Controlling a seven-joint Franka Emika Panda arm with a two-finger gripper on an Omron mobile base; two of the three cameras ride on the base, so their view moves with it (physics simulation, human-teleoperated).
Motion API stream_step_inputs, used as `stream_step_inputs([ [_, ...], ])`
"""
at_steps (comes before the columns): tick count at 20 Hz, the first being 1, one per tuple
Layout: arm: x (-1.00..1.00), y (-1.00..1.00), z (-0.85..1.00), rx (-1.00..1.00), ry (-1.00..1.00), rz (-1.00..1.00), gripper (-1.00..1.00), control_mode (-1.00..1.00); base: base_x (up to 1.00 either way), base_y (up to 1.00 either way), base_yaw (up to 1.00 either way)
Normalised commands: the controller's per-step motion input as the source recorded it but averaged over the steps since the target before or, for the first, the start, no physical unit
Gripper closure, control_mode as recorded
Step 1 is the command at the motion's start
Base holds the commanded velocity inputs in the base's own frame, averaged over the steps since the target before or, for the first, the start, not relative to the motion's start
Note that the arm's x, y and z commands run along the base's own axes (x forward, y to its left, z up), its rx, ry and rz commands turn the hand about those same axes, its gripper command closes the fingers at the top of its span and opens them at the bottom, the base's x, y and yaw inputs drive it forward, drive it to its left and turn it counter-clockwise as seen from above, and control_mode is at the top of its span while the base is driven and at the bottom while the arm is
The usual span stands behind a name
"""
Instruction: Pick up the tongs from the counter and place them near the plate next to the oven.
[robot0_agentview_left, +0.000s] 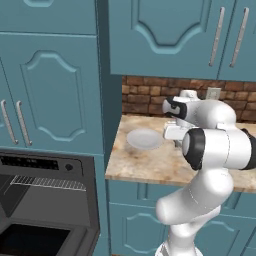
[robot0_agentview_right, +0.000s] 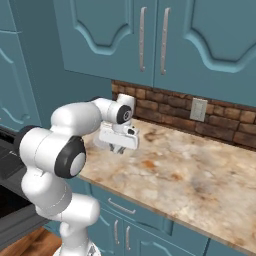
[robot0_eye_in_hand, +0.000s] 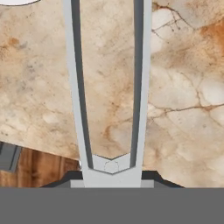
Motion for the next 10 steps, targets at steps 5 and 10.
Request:
stream_step_inputs([
  [5,0.0,0.06,-0.01,0.0,-0.02,0.0,1.0,-1.0,0.0,0.0,0.0],
  [10,0.0,0.05,-0.2,0.0,0.0,0.0,1.0,-1.0,0.0,0.0,0.0],
])
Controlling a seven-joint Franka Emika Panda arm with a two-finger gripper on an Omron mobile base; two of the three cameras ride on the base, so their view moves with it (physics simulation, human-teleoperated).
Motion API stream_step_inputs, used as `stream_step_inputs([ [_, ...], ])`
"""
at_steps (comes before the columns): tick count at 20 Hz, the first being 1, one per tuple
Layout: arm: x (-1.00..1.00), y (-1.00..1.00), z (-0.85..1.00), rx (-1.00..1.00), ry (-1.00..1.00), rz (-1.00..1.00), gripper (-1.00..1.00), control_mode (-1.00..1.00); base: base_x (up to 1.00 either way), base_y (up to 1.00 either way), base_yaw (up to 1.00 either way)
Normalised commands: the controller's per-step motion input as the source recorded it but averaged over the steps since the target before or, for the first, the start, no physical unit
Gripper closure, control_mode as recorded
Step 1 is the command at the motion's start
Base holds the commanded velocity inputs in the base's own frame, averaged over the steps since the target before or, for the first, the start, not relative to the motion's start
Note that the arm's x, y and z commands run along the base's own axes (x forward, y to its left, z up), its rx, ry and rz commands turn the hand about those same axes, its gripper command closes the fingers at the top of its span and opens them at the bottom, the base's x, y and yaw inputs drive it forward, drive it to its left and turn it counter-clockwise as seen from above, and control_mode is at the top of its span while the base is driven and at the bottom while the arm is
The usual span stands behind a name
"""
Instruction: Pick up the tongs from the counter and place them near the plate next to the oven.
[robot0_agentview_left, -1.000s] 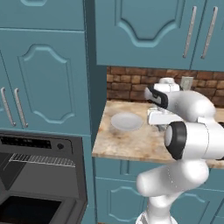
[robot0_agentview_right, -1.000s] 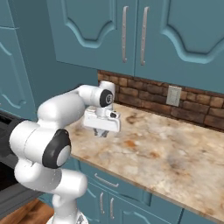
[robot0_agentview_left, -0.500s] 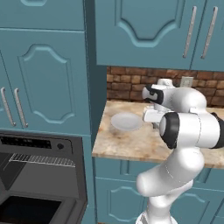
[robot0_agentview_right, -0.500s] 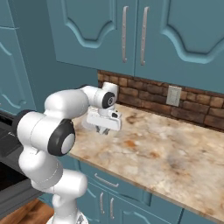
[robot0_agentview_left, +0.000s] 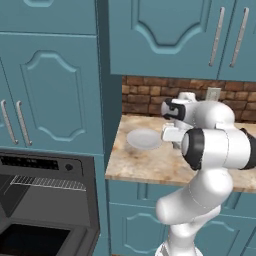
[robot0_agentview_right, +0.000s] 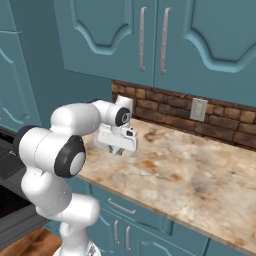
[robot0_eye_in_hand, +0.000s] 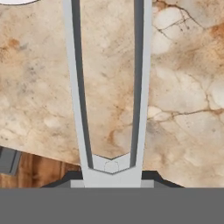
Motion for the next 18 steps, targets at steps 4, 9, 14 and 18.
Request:
stream_step_inputs([
  [4,0.0,0.0,-0.52,0.0,0.0,0.0,1.0,-1.0,0.0,0.0,0.0],
  [9,0.0,0.0,-0.36,0.0,-0.06,-0.02,1.0,-1.0,0.0,0.0,0.0],
  [14,0.01,0.0,-0.3,0.0,-0.1,-0.05,1.0,-1.0,0.0,0.0,0.0],
  [18,0.26,0.0,-0.12,0.0,-0.06,-0.04,1.0,-1.0,0.0,0.0,0.0],
])
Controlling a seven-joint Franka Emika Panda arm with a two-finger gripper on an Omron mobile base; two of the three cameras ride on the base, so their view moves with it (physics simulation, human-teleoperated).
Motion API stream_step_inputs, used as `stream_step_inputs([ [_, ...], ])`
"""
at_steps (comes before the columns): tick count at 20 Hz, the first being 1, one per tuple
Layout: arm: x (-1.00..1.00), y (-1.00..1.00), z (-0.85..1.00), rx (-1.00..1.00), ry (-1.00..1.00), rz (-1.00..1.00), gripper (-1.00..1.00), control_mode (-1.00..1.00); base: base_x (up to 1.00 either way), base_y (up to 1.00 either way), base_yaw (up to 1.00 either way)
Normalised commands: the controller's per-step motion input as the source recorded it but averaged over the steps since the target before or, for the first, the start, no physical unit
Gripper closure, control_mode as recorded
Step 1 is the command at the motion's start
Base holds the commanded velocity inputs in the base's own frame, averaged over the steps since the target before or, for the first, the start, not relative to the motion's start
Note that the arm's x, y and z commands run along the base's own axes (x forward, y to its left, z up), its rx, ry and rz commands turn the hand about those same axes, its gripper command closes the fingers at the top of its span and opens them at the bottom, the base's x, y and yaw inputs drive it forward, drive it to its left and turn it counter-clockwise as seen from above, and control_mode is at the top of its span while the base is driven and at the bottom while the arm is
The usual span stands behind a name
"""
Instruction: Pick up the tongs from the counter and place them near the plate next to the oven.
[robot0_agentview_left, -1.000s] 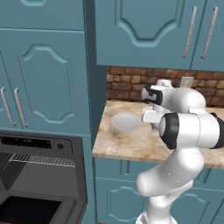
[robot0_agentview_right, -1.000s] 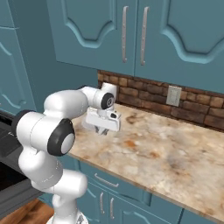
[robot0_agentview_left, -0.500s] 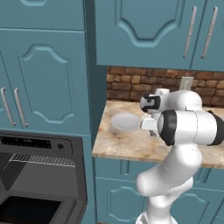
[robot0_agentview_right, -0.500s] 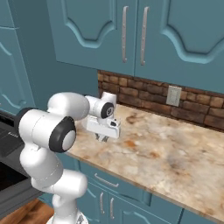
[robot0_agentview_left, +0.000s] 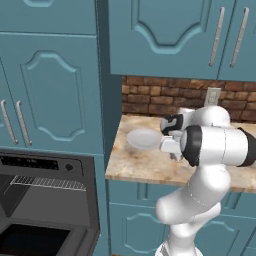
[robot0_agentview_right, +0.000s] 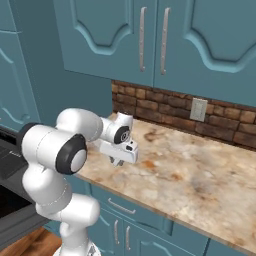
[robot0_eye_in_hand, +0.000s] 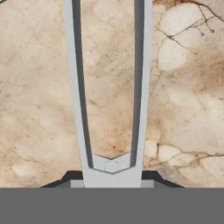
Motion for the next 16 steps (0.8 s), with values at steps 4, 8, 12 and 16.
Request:
stream_step_inputs([
  [4,0.43,0.0,-0.06,0.0,-0.01,-0.04,1.0,-1.0,0.0,0.0,0.0],
  [8,0.37,0.0,-0.01,0.0,0.0,-0.04,1.0,-1.0,0.0,0.0,0.0],
  [12,0.19,0.0,0.0,0.0,0.0,-0.07,1.0,-1.0,0.0,0.0,0.0],
  [16,0.0,-0.09,0.0,0.0,-0.02,-0.11,1.0,-1.0,0.0,0.0,0.0],
])
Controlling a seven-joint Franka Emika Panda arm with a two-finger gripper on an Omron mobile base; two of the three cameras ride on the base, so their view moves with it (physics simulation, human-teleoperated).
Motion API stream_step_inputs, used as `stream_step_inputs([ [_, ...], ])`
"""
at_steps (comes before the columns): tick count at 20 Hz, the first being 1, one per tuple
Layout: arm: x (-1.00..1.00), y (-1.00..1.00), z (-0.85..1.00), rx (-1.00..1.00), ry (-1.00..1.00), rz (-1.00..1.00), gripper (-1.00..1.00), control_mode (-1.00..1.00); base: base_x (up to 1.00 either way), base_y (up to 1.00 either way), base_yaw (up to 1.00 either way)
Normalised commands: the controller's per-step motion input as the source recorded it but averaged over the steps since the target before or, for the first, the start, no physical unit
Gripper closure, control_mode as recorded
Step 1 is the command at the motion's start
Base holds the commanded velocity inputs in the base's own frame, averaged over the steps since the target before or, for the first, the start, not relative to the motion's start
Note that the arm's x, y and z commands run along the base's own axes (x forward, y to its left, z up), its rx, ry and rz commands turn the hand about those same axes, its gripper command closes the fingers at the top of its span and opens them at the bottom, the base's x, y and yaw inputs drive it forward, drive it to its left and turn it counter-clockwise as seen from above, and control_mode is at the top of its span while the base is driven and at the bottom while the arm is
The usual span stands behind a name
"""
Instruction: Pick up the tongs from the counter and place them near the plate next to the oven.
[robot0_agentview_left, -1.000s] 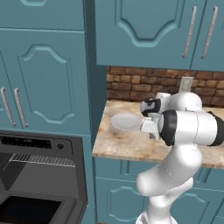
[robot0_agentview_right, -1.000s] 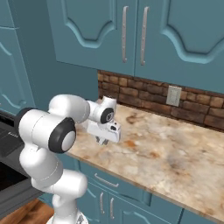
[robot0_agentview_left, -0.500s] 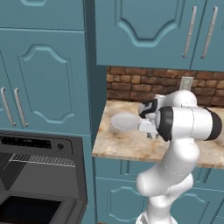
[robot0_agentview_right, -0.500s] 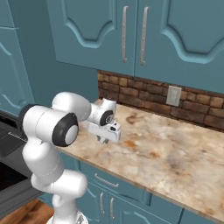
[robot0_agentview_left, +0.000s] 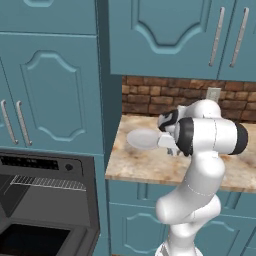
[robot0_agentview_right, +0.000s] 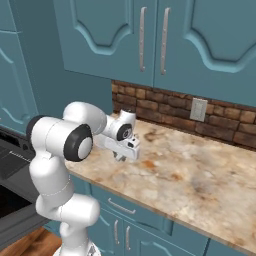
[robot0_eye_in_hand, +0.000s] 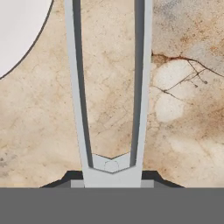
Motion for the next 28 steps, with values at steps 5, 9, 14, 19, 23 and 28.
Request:
stream_step_inputs([
  [5,0.0,-0.02,-0.01,0.0,-0.01,-0.11,1.0,-1.0,0.0,0.0,0.0],
  [9,0.01,0.0,-0.16,0.0,0.0,-0.07,1.0,-1.0,0.0,0.0,0.0],
  [14,-0.13,0.01,-0.28,0.0,0.0,-0.05,1.0,-1.0,0.0,0.0,0.0],
  [19,-0.07,0.01,-0.06,0.0,0.0,-0.01,1.0,-1.0,0.0,0.0,0.0],
  [23,0.0,0.0,0.0,0.0,0.0,0.0,1.0,-1.0,0.0,0.0,0.0],
  [28,0.0,0.0,0.0,0.0,0.0,0.0,-1.0,-1.0,0.0,0.0,0.0],
])
